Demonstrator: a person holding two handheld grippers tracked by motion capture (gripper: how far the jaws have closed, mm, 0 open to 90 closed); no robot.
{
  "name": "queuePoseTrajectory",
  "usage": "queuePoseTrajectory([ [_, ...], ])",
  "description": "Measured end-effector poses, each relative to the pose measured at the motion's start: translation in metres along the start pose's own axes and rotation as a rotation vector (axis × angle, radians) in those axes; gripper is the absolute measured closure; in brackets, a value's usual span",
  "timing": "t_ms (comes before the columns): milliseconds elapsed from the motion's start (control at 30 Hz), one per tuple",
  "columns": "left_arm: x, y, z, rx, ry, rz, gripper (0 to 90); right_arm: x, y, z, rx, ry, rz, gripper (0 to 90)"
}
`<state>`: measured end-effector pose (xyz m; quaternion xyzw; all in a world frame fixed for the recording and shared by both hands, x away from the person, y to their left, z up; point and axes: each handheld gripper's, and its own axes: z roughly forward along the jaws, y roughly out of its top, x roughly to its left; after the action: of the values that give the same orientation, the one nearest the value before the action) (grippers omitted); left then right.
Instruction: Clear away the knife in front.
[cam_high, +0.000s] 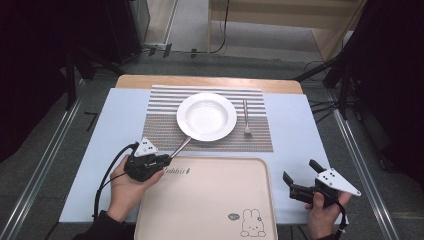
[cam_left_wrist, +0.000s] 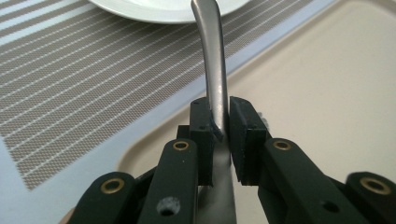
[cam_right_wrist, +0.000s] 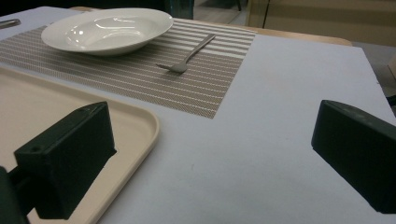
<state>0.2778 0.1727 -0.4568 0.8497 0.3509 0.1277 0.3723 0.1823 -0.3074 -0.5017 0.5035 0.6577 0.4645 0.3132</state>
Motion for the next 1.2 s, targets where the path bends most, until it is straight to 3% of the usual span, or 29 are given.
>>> queuePoseTrajectory([
  [133, -0.011, -0.008, 0.006, 0.022, -0.008, 0.023, 79.5, 0.001, 0.000, 0.000, 0.001, 0.001, -0.005, 0.0],
  [400, -0.024, -0.022, 0.017, 0.035, -0.038, 0.022, 79.4, 0.001, 0.000, 0.000, 0.002, 0.000, -0.004, 0.0],
  [667, -0.032, -0.030, 0.016, 0.051, -0.048, 0.021, 79.4, 0.000, 0.000, 0.000, 0.000, -0.001, -0.001, 0.0],
  [1000, -0.043, -0.036, 0.016, 0.085, -0.026, 0.038, 79.4, 0.001, 0.000, 0.000, 0.002, 0.000, -0.003, 0.0],
  [1200, -0.050, -0.038, 0.019, 0.116, -0.035, 0.042, 79.1, 0.001, 0.000, 0.001, 0.004, 0.002, -0.004, 0.0],
])
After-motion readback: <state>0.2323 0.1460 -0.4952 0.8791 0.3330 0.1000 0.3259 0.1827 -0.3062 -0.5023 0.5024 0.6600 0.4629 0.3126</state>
